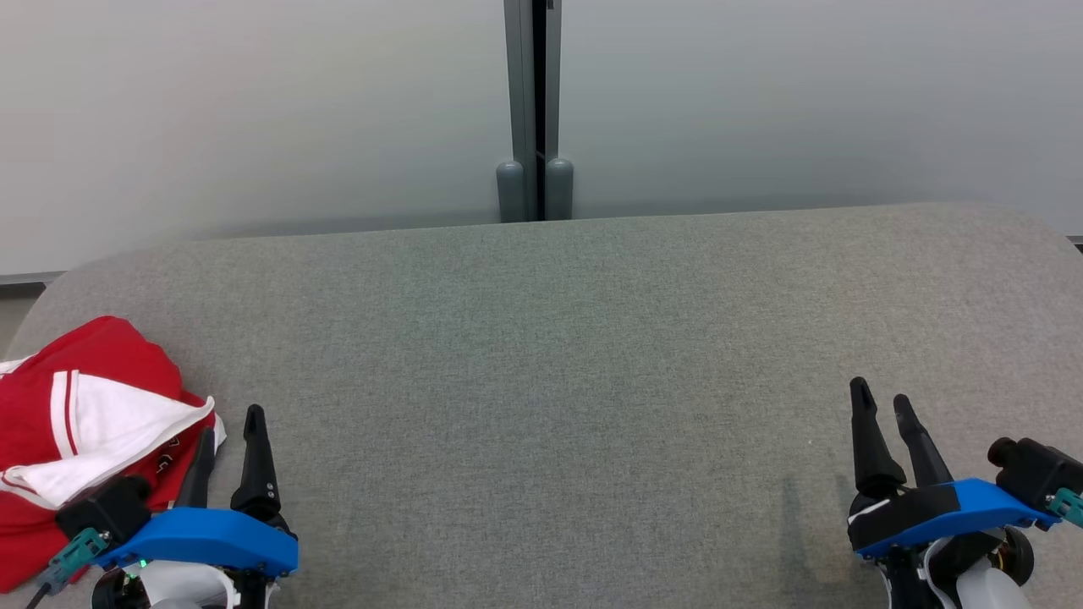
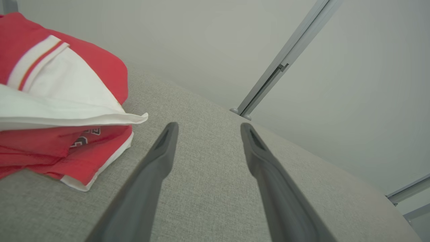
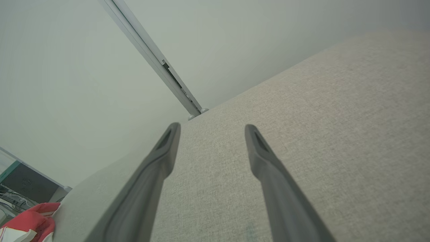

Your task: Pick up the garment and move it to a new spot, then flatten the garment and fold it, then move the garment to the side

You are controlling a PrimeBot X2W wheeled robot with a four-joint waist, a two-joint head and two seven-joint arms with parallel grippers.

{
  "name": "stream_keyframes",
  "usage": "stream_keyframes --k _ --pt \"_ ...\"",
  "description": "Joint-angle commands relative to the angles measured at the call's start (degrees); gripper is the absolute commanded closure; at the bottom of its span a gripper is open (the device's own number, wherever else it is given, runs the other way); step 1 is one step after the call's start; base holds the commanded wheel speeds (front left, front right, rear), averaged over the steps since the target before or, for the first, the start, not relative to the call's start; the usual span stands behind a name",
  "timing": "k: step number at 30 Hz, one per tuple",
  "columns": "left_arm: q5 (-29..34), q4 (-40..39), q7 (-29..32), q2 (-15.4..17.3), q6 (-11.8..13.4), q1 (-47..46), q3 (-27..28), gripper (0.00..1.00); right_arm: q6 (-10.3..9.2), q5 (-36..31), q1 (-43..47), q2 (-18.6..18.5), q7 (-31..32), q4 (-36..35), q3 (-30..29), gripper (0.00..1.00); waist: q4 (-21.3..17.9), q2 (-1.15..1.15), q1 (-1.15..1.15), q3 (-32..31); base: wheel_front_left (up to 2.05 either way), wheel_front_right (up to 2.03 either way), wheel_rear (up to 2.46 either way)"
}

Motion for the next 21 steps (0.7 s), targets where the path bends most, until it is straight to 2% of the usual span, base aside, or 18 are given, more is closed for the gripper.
stream_keyframes --k 1,21 --pt "1.4 -0.2 -0.5 0.6 -0.3 -1.6 -0.3 0.00 0.37 -1.6 -1.5 -0.5 -0.6 -0.3 -0.1 0.00 0.0 0.00 0.00 0.0 0.00 0.00 0.00" --pt "12.9 2.4 -3.4 0.9 -0.5 -1.5 -1.7 0.00 0.32 -14.5 -1.8 -0.5 -3.4 1.4 -0.5 0.00 -0.2 0.00 0.00 0.1 0.00 0.00 0.00"
